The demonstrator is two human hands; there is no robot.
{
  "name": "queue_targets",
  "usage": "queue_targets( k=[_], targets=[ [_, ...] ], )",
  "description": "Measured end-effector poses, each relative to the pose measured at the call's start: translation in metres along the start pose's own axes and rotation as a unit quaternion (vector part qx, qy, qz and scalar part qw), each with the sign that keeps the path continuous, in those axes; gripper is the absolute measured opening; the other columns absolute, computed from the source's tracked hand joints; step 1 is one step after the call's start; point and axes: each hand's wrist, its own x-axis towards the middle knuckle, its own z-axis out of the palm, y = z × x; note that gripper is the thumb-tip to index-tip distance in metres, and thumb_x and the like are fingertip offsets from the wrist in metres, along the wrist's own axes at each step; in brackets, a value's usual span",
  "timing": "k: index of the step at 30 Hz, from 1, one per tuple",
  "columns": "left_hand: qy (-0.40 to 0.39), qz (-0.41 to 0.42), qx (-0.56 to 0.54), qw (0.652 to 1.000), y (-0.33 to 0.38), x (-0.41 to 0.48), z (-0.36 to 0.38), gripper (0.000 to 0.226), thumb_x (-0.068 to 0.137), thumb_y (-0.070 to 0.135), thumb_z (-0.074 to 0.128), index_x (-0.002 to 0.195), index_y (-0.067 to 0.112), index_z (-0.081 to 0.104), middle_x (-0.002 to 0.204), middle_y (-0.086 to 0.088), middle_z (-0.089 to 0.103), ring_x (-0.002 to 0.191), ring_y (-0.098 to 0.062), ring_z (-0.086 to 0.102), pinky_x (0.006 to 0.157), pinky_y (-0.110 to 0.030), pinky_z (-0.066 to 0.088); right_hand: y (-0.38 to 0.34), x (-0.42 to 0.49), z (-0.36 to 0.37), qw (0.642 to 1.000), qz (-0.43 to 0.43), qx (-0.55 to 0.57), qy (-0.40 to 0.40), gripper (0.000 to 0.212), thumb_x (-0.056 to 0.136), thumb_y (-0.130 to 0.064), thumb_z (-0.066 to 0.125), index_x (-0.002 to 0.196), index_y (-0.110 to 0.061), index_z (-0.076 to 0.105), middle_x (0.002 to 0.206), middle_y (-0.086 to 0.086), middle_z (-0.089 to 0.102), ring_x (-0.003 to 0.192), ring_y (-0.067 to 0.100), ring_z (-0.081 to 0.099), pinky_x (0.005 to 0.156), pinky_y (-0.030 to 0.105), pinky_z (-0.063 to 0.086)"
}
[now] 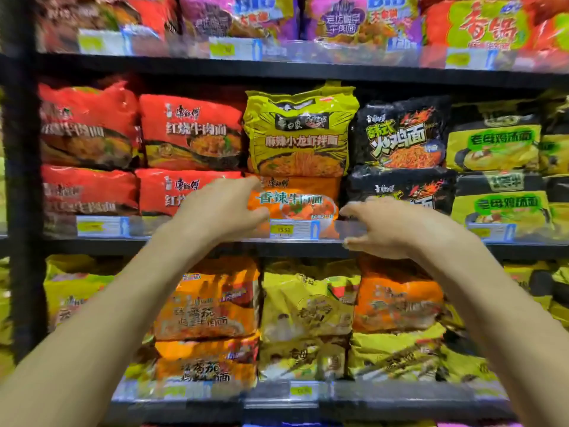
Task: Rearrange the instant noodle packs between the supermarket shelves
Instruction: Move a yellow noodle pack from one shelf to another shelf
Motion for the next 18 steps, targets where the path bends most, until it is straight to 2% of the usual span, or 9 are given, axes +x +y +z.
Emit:
queue_targets(
  k=[3, 7, 10, 13, 15, 18],
  targets=[
    [0.006, -0.004, 0.019, 1.0, -0.01, 0.028, -0.014, 0.05, 0.099, 0.048, 0.054, 0.143, 0.027, 0.05, 0.138, -0.008, 0.062, 0.125, -0.032, 0.058, 0.094, -0.044, 0.05, 0.0, 0.028, -0.026, 0.999, 0.009, -0.013, 0.032, 0.058, 0.094, -0.05, 0.059, 0.142, -0.021, 0.048, 0.138, 0.009, 0.057, 0.125, 0.031, 0.054, 0.099, 0.044, 0.049],
    [0.018, -0.004, 0.025, 1.0, -0.024, 0.059, -0.02, 0.046, 0.097, 0.047, 0.054, 0.138, 0.026, 0.053, 0.135, -0.008, 0.063, 0.12, -0.031, 0.061, 0.096, -0.047, 0.053, 0.007, 0.06, -0.05, 0.998, 0.032, -0.013, 0.058, 0.055, 0.094, -0.043, 0.062, 0.142, -0.02, 0.049, 0.135, 0.009, 0.058, 0.122, 0.031, 0.056, 0.098, 0.043, 0.05],
    [0.071, -0.002, -0.006, 0.997, -0.032, 0.077, -0.013, 0.055, 0.097, 0.045, 0.055, 0.147, 0.027, 0.043, 0.138, -0.012, 0.062, 0.124, -0.034, 0.06, 0.097, -0.052, 0.053, 0.02, 0.081, -0.051, 0.991, 0.03, -0.022, 0.126, 0.059, 0.091, -0.043, 0.064, 0.143, -0.021, 0.046, 0.13, 0.013, 0.058, 0.119, 0.035, 0.057, 0.094, 0.045, 0.051],
    [0.144, 0.018, -0.074, 0.987, -0.038, 0.087, 0.003, 0.071, 0.097, 0.042, 0.06, 0.157, 0.032, 0.024, 0.133, -0.016, 0.063, 0.122, -0.037, 0.06, 0.098, -0.054, 0.052, 0.028, 0.091, -0.044, 0.974, 0.004, -0.008, 0.226, 0.07, 0.092, -0.043, 0.063, 0.151, -0.029, 0.029, 0.125, 0.015, 0.054, 0.114, 0.038, 0.057, 0.089, 0.047, 0.052],
    [0.164, 0.032, -0.128, 0.978, -0.037, 0.094, 0.014, 0.082, 0.096, 0.041, 0.063, 0.16, 0.034, 0.013, 0.139, -0.017, 0.06, 0.128, -0.037, 0.057, 0.106, -0.05, 0.047, 0.029, 0.096, -0.034, 0.96, -0.019, 0.014, 0.28, 0.078, 0.092, -0.041, 0.062, 0.154, -0.034, 0.016, 0.124, 0.016, 0.053, 0.113, 0.038, 0.058, 0.086, 0.047, 0.051],
    [0.158, 0.059, -0.163, 0.972, -0.032, 0.104, 0.03, 0.09, 0.097, 0.041, 0.063, 0.161, 0.038, -0.001, 0.152, -0.015, 0.05, 0.135, -0.036, 0.052, 0.113, -0.047, 0.04, 0.031, 0.11, -0.019, 0.955, -0.034, 0.037, 0.292, 0.088, 0.092, -0.037, 0.063, 0.156, -0.037, 0.002, 0.125, 0.017, 0.051, 0.109, 0.039, 0.058, 0.083, 0.047, 0.051]
  ],
)
